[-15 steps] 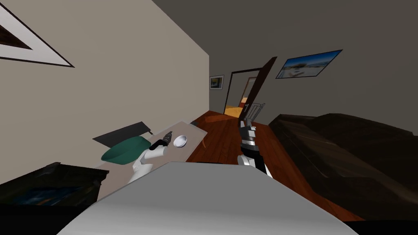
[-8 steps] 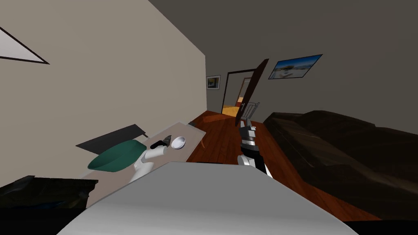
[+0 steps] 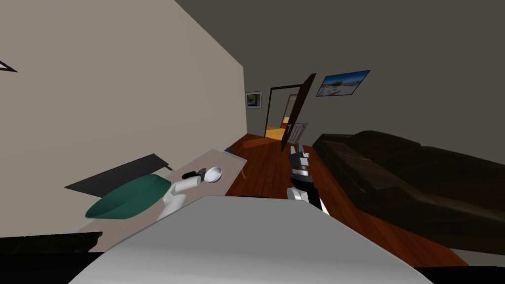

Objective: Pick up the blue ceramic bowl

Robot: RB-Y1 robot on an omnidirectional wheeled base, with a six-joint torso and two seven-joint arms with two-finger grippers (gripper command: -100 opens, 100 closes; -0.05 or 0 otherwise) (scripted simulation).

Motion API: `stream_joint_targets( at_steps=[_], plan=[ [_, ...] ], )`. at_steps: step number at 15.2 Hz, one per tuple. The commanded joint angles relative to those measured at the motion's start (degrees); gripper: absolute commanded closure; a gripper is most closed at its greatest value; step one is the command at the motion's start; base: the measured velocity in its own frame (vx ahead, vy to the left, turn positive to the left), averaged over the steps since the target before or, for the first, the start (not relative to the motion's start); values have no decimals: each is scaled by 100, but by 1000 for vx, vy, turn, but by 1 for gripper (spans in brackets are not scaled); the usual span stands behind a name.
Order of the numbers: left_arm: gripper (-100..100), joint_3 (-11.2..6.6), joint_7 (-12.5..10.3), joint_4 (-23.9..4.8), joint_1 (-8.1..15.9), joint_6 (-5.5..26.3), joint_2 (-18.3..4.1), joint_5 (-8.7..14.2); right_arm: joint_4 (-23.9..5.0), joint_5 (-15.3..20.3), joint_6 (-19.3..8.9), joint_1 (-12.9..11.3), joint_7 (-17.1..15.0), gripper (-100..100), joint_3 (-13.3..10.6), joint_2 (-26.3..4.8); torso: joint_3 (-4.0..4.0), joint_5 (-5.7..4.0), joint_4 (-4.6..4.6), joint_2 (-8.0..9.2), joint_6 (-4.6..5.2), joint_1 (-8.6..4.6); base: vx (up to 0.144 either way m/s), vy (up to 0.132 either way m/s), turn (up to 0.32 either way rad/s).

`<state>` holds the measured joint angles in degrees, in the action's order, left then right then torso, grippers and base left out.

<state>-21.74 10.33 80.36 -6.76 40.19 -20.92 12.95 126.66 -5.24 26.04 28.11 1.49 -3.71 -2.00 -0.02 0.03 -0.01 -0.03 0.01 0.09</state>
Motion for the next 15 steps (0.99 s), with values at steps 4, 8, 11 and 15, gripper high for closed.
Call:
stream_joint_targets(
  at_steps=[4, 8, 11, 15],
  plan=[
    [-100, -163, 51, -401, 162, 597, 21, 70, 0, 0, 0, 0, 0, 0, 0, 0, 0, 0, 0, 0, -3, 1, -7, 22, -113],
    [-100, -284, 92, -735, 307, 1027, 35, 126, 0, 0, 0, 0, 0, 0, 0, 0, 0, 0, 0, -1, -1, -1, -5, 19, -118],
    [-100, -339, 110, -883, 371, 1277, 44, 151, 0, 0, 0, 0, 0, 0, 0, 0, 0, -1, 0, 0, -2, 0, -6, 19, -87],
    [-100, -432, 141, -1140, 484, 1618, 61, 195, 0, 0, 0, 0, 0, 0, 0, 0, -1, 0, 0, -2, 2, 1, -4, 22, -137]
  ],
)
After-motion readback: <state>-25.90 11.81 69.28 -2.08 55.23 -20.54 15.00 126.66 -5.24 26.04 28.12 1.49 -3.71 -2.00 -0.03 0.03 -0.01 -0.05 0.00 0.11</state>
